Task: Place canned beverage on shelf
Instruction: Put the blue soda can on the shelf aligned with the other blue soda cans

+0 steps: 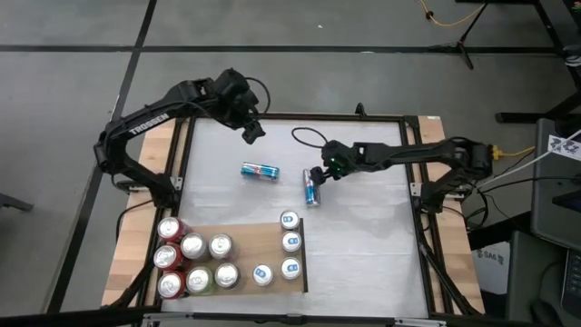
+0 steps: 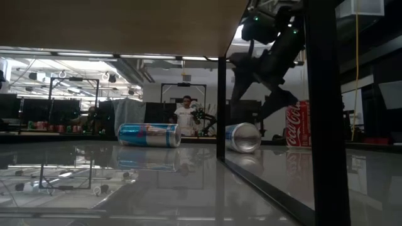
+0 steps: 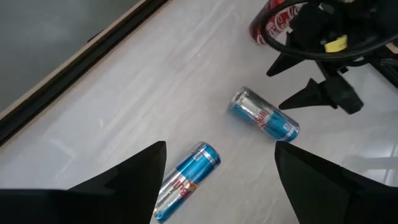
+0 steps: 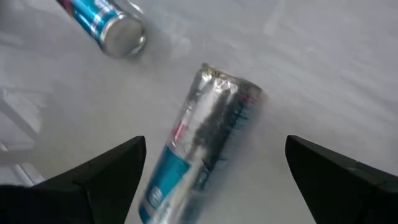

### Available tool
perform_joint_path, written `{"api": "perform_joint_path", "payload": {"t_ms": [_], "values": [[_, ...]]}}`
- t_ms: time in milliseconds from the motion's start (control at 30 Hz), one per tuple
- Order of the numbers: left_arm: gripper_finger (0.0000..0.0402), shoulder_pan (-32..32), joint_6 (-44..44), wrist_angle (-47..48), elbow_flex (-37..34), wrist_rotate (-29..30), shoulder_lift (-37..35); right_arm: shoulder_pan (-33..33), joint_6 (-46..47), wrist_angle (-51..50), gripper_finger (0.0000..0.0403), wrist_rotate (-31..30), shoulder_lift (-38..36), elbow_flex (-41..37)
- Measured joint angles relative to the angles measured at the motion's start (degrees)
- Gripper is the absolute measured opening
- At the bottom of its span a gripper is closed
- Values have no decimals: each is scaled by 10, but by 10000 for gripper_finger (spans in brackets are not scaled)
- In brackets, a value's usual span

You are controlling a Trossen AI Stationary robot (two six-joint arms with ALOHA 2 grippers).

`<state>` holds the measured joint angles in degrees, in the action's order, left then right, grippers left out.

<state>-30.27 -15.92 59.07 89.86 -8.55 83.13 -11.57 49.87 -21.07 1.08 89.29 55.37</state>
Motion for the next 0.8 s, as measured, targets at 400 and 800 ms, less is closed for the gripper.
{"api": "perform_joint_path", "payload": {"t_ms": [400, 800], "values": [[292, 3, 0, 0, 0, 0, -1, 0, 35, 88, 376, -27, 56, 0], [292, 3, 0, 0, 0, 1, -1, 0, 54, 116, 376, -35, 110, 0]]}}
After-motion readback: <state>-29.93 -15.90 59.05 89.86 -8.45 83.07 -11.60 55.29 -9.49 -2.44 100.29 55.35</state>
